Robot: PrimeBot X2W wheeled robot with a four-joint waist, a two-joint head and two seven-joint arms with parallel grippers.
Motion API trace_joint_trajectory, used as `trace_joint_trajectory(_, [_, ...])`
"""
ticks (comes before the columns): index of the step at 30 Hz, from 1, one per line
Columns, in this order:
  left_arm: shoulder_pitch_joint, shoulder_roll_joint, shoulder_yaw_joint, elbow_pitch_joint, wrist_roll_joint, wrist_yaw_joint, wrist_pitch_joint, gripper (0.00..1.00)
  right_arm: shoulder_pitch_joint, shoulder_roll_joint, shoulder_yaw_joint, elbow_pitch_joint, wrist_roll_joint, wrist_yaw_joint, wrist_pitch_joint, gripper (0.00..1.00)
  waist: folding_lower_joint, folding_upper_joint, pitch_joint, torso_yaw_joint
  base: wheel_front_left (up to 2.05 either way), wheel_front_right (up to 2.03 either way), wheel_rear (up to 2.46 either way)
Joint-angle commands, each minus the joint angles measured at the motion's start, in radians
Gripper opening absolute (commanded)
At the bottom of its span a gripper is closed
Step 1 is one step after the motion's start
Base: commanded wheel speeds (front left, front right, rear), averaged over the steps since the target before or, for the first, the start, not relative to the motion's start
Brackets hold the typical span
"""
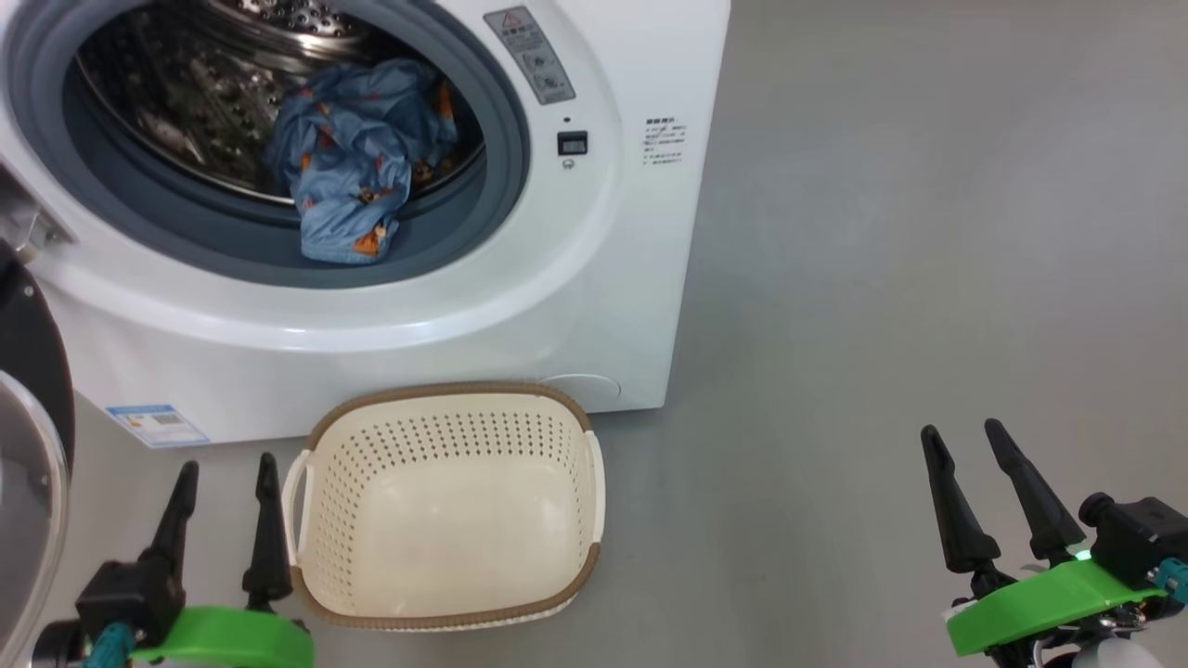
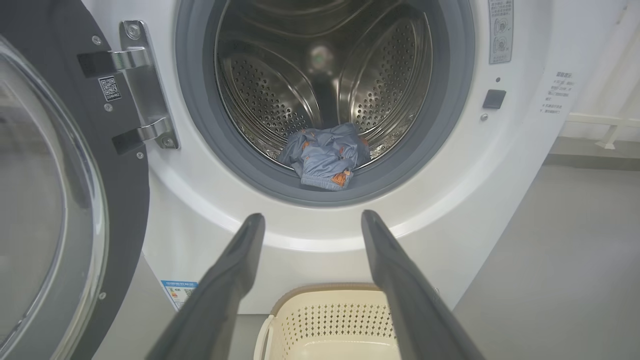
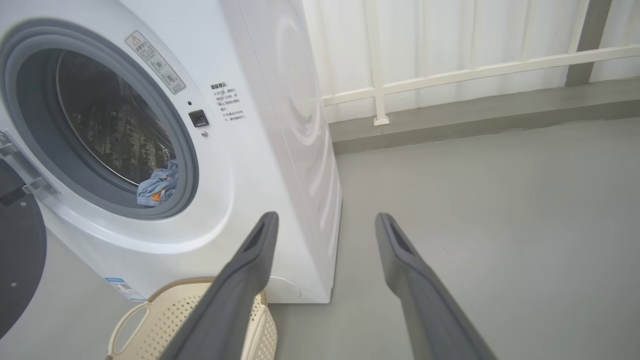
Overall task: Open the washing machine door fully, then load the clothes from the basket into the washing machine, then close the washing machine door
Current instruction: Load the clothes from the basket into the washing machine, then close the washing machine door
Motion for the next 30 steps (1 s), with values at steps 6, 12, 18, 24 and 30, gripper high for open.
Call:
trace_joint_trajectory(6, [0.054, 0.013, 0.042, -0.068, 0.003, -0.002, -0.006, 1.00, 0.025, -0.019, 0.007, -0.026, 0.007, 0.005, -0.008, 1.00, 0.0000, 0.0000, -0.023, -0.012, 0.00, 0.00, 0.00])
trace_joint_trajectory(12, [0.058, 0.010, 0.039, -0.075, -0.004, -0.002, -0.006, 1.00, 0.027, -0.017, 0.003, -0.028, 0.006, 0.005, -0.008, 1.00, 0.0000, 0.0000, -0.021, -0.012, 0.00, 0.00, 0.00])
trace_joint_trajectory(18, [0.051, 0.008, 0.037, -0.081, -0.002, -0.002, -0.006, 1.00, 0.025, -0.016, -0.001, -0.028, 0.003, 0.005, -0.008, 1.00, 0.0000, 0.0000, -0.022, -0.013, 0.00, 0.00, 0.00])
trace_joint_trajectory(24, [0.050, 0.007, 0.038, -0.085, -0.002, -0.002, -0.006, 1.00, 0.025, -0.014, -0.003, -0.028, 0.003, 0.005, -0.008, 1.00, 0.0000, 0.0000, -0.023, -0.012, 0.00, 0.00, 0.00])
trace_joint_trajectory(30, [0.053, 0.007, 0.035, -0.088, -0.001, -0.002, -0.006, 1.00, 0.028, -0.010, -0.003, -0.029, 0.002, 0.005, -0.008, 1.00, 0.0000, 0.0000, -0.025, -0.010, 0.00, 0.00, 0.00])
